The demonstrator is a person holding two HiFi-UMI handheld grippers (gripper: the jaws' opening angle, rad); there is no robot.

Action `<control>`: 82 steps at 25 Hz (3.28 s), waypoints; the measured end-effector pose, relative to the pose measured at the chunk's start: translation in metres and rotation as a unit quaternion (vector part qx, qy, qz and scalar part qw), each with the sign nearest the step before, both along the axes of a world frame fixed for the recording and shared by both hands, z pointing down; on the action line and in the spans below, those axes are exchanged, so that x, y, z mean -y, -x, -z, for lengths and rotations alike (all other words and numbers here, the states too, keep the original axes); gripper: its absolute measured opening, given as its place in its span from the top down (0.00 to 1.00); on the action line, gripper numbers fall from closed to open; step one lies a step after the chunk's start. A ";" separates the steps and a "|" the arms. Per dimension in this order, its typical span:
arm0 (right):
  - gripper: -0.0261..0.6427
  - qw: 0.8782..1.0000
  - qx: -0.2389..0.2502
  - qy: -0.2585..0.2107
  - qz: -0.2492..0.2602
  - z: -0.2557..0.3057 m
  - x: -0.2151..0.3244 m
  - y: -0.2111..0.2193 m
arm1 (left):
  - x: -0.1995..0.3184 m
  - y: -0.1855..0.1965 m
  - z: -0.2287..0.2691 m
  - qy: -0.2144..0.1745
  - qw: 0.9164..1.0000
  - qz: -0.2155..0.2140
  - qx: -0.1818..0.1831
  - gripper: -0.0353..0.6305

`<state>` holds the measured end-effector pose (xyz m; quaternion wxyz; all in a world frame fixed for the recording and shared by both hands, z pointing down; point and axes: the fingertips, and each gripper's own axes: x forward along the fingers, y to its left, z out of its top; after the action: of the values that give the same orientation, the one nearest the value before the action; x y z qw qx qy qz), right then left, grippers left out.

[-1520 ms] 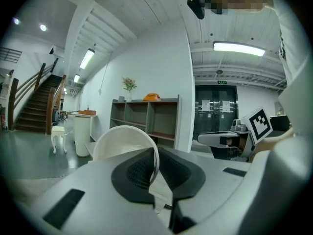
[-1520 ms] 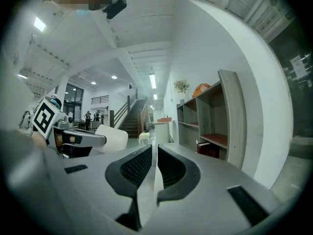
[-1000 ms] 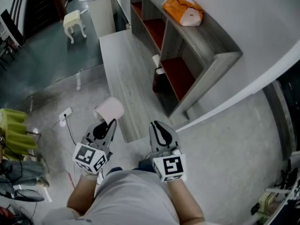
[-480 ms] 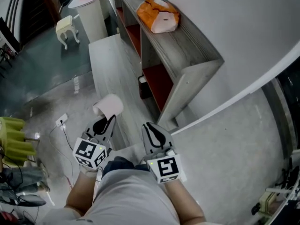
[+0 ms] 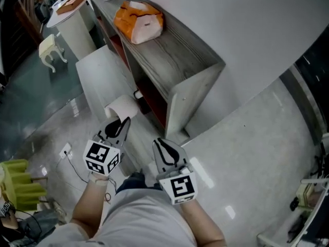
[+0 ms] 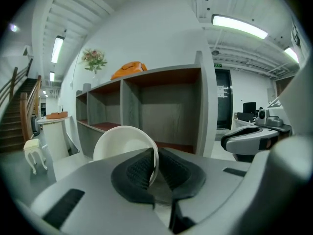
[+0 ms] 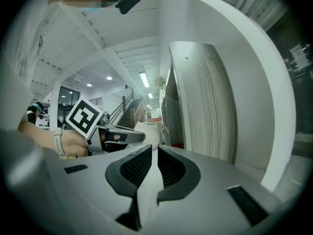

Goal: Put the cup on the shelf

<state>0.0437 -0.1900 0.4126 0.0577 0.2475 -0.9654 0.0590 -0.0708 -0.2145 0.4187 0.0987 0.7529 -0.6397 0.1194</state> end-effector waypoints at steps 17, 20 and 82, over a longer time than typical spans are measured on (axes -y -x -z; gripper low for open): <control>0.89 0.989 -0.027 -0.015 -0.144 0.009 0.018 0.019 | 0.091 -0.001 -0.030 0.065 0.977 -0.177 0.103 0.88; 0.89 0.987 -0.034 -0.019 -0.155 0.009 0.016 0.021 | 0.098 0.000 -0.029 0.066 0.973 -0.188 0.119 0.88; 0.89 0.980 -0.048 -0.037 -0.187 0.015 0.000 0.000 | 0.115 -0.017 0.006 -0.043 0.977 -0.207 0.036 0.48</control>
<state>0.0438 -0.1902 0.3973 0.0824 0.4282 -0.8997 0.0212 -0.0536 -0.3294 0.4125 0.0158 0.8676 -0.4778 0.1365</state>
